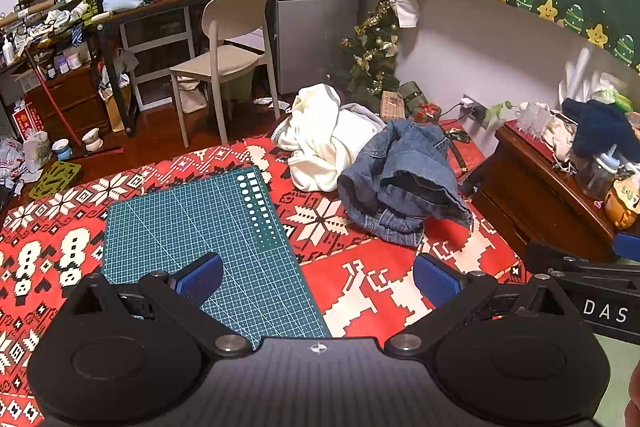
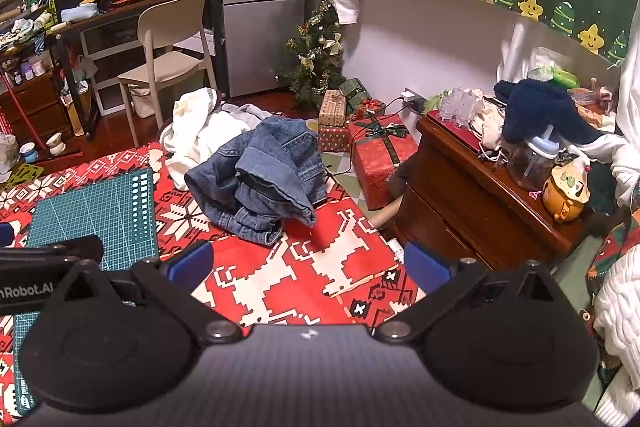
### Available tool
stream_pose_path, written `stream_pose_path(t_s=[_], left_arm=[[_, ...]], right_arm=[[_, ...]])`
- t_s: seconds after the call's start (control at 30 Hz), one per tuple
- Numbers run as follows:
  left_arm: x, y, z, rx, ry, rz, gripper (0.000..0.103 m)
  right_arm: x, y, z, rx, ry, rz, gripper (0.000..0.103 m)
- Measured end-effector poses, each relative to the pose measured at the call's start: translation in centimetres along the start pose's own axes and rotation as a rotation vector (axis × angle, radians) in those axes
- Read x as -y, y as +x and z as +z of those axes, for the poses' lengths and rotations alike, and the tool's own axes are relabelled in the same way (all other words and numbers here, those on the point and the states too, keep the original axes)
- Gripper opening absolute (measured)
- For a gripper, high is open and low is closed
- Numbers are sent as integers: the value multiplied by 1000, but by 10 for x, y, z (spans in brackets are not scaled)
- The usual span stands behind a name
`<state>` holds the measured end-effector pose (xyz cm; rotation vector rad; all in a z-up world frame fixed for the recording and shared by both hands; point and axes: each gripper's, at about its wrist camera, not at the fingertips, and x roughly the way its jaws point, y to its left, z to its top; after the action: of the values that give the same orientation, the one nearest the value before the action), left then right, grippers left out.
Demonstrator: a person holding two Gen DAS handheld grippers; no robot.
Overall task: Fold clothes
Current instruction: 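Move both grippers toward the crumpled blue denim shorts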
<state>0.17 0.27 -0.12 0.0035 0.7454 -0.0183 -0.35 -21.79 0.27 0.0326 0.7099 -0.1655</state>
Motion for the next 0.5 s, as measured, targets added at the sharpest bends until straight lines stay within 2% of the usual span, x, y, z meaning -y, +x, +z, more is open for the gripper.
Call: stream_pose_path(t_s=[0.5], left_arm=[[4, 10, 3, -13, -12, -21, 102]], right_arm=[[7, 6, 2, 23, -10, -11, 102]])
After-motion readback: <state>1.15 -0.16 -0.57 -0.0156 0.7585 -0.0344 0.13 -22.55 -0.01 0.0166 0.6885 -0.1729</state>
